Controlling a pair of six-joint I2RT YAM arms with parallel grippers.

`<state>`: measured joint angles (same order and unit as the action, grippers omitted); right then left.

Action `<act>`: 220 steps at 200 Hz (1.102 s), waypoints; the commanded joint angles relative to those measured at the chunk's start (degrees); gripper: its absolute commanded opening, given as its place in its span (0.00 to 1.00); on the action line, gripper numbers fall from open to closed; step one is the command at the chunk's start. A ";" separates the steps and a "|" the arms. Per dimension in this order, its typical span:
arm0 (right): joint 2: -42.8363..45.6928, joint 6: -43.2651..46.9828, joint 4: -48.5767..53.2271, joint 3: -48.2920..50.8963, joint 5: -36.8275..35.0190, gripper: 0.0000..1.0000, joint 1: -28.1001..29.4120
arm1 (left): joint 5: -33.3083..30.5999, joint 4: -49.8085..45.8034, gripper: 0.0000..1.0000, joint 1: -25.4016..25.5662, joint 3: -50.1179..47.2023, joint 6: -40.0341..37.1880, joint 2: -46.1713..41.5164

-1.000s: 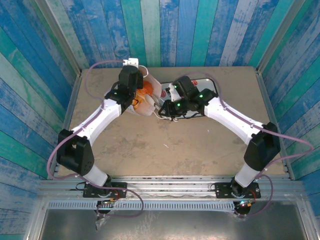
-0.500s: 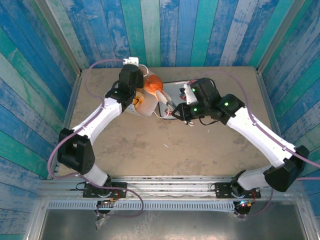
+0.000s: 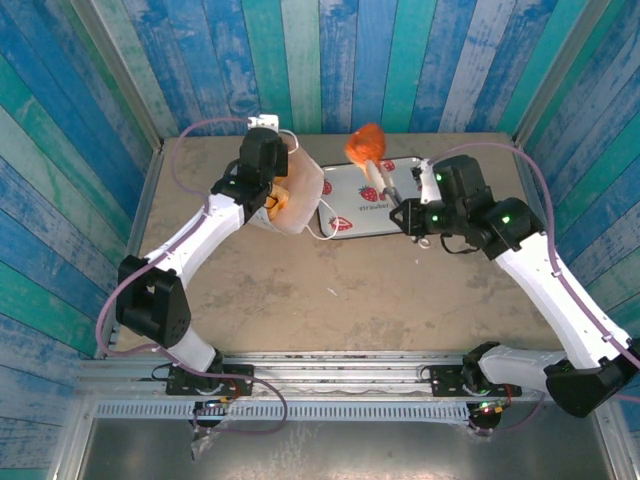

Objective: Take the fake bread out of the paper bag

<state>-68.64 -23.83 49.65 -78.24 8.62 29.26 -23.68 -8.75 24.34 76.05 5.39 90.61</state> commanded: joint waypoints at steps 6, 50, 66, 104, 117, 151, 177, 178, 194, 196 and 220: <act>-2.10 4.76 -0.83 0.61 -1.37 0.17 -4.70 | -0.47 -1.07 0.00 0.10 2.17 -0.53 0.85; -8.08 9.40 -1.04 0.61 -3.37 0.19 -11.22 | 0.43 -1.62 0.00 0.10 1.89 -0.98 -0.06; -10.71 12.21 -1.09 0.36 -1.33 0.19 -13.30 | 0.65 -1.84 0.00 0.11 1.85 -0.86 -0.10; -17.39 19.51 -1.79 0.10 0.38 0.20 -16.69 | 1.26 -1.88 0.00 0.06 1.62 -0.38 -0.18; -19.16 20.48 -2.51 0.18 -0.12 0.21 -17.66 | 1.44 -2.10 0.00 0.10 1.69 -0.30 -0.24; -23.20 22.89 -4.38 0.14 -0.58 0.22 -19.51 | 1.88 -2.07 0.00 0.10 1.67 -0.11 -0.08; -25.17 25.92 -5.75 -0.02 0.28 0.22 -20.91 | 1.71 -2.22 0.00 0.07 1.81 -0.11 0.00; -25.24 25.97 -5.77 -0.05 0.31 0.22 -21.00 | 1.71 -2.18 0.00 0.09 1.82 -0.11 0.00; -26.34 26.30 -6.54 -0.58 1.63 0.22 -22.56 | 2.00 -2.06 0.00 0.12 1.84 -0.03 -0.08; -26.47 26.30 -6.68 -0.60 1.72 0.23 -22.75 | 2.09 -2.01 0.00 0.10 1.87 -0.03 -0.08; -28.65 26.60 -7.23 -1.24 1.71 0.23 -24.27 | 2.59 -1.84 0.00 0.11 1.88 0.06 -0.33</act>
<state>-95.46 0.80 44.91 -77.84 9.17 6.61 -21.71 -12.08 24.34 76.20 4.54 90.61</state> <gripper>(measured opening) 0.275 0.047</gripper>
